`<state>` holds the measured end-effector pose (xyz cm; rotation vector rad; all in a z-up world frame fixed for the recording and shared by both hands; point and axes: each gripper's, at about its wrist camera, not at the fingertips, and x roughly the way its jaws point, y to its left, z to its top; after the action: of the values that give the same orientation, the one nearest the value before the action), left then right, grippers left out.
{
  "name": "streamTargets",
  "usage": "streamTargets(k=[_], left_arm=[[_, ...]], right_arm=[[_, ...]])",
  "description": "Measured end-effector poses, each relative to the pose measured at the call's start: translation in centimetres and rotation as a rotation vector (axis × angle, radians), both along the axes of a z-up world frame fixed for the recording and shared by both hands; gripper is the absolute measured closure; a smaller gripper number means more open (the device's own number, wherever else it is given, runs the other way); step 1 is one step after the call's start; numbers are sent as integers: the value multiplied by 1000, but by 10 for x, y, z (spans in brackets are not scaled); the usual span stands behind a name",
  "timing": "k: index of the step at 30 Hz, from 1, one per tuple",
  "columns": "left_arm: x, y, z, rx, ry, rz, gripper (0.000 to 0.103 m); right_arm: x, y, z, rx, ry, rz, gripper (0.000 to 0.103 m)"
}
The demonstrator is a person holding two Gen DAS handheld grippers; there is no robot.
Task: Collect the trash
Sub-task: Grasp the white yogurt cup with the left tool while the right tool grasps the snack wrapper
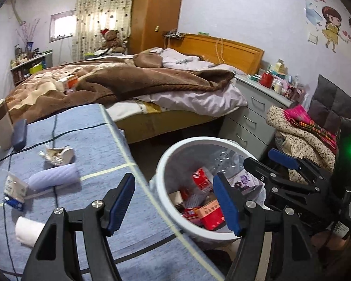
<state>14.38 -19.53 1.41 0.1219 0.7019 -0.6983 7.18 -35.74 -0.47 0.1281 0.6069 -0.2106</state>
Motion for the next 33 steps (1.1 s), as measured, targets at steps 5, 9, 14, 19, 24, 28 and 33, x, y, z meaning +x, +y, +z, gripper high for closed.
streamTargets(k=[5, 9, 14, 19, 24, 28, 33], left_arm=[[6, 31, 2, -4, -12, 71, 32], [13, 59, 3, -6, -20, 141, 32], [26, 96, 0, -3, -18, 233, 32], [40, 134, -6, 0, -5, 319, 32], [54, 163, -14, 20, 5, 385, 32], [68, 185, -19, 23, 24, 431, 32], [87, 207, -32, 57, 53, 466, 31]], right_arm=[[9, 21, 3, 1, -12, 51, 35], [21, 41, 4, -4, -15, 105, 35], [37, 63, 3, -30, -17, 171, 35], [60, 81, 0, -29, 4, 235, 35], [82, 98, -1, -31, 17, 294, 35], [107, 115, -4, -36, 47, 355, 35], [133, 135, -8, -43, 68, 426, 35]])
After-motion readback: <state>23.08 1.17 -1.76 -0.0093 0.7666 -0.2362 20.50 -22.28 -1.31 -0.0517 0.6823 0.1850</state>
